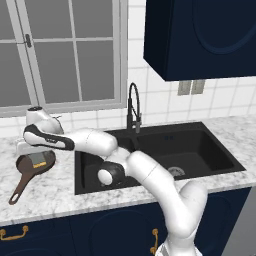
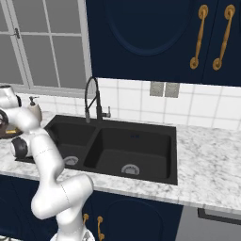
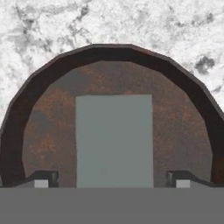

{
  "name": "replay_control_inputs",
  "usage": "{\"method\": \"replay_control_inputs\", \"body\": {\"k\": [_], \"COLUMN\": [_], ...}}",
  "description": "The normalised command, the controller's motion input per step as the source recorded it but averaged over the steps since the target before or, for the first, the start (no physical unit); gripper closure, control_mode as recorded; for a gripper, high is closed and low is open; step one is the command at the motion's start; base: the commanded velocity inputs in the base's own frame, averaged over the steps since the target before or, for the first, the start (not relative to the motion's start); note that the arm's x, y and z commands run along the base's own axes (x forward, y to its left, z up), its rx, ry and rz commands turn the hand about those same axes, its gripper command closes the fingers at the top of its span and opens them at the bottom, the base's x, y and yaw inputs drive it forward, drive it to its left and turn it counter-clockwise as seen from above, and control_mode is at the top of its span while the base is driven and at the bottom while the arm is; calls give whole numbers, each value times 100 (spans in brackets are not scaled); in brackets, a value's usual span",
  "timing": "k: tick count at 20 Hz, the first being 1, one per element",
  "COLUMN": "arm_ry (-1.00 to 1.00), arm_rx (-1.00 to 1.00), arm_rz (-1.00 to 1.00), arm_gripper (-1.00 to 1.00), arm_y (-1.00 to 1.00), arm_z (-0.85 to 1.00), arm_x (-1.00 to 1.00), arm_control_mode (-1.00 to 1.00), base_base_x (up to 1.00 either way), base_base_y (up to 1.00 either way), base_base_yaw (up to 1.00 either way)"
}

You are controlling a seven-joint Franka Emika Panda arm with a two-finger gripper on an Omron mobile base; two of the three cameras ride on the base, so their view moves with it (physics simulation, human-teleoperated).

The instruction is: Pick the pan and sponge and place them into the sink. Then turn on the water.

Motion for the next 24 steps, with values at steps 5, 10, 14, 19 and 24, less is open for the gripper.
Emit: {"method": "replay_control_inputs", "body": {"k": [5,10,14,19,24], "arm_ry": [0,-5,-5,-11,-12], "arm_rx": [0,-3,-6,-3,10], "arm_rz": [0,0,1,1,-2], "arm_gripper": [-100,-100,-100,-100,-100], "arm_y": [-18,-73,-97,-88,-38], "arm_z": [53,4,-4,-6,-12], "arm_x": [-34,-88,-60,-85,-99], "arm_control_mode": [-100,-100,-100,-100,-100], "base_base_x": [0,0,0,0,0], "base_base_y": [0,0,0,0,0], "base_base_yaw": [0,0,0,0,0]}}
